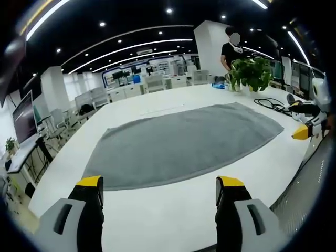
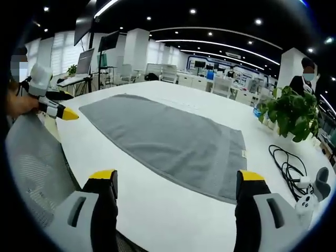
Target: Fold the towel on the table until its edges align and the towel forms a compact rectangular stack.
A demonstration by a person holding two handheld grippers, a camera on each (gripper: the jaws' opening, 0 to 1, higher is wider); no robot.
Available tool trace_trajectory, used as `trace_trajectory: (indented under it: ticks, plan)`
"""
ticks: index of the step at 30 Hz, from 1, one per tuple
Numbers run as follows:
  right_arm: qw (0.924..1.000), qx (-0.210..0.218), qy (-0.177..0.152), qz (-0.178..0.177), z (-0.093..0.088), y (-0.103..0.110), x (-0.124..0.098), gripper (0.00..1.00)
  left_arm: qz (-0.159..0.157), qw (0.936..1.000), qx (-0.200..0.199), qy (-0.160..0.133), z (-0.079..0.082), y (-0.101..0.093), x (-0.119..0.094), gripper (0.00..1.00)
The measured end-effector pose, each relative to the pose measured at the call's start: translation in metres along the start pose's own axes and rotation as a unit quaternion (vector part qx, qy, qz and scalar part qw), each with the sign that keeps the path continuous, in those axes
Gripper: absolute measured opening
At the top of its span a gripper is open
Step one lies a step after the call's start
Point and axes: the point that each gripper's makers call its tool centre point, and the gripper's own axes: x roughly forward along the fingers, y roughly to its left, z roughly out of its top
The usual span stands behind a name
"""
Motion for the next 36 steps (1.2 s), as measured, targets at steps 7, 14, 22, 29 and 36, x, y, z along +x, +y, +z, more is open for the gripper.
trace_trajectory:
  ticks: [7, 14, 22, 29, 36]
  plan:
    - [1.0000, 0.005, -0.002, 0.002, -0.003, -0.001, 0.001, 0.93, 0.008, 1.0000, -0.002, -0.003, 0.001, 0.002, -0.001, 0.91]
    - [0.9998, 0.017, -0.008, -0.001, -0.001, -0.002, 0.002, 0.94, 0.013, 0.9999, 0.000, 0.001, -0.001, 0.004, 0.000, 0.92]
    - [0.9996, 0.029, -0.004, 0.007, -0.003, 0.002, 0.000, 0.93, 0.016, 0.9997, 0.009, 0.013, -0.005, 0.004, 0.000, 0.92]
    - [0.9988, 0.044, -0.013, 0.020, 0.001, 0.008, -0.001, 0.94, 0.021, 0.9996, 0.013, 0.012, -0.004, 0.005, -0.001, 0.92]
    - [0.9984, 0.050, -0.017, 0.018, 0.003, 0.007, -0.002, 0.94, 0.023, 0.9997, -0.001, -0.009, 0.003, 0.007, -0.003, 0.93]
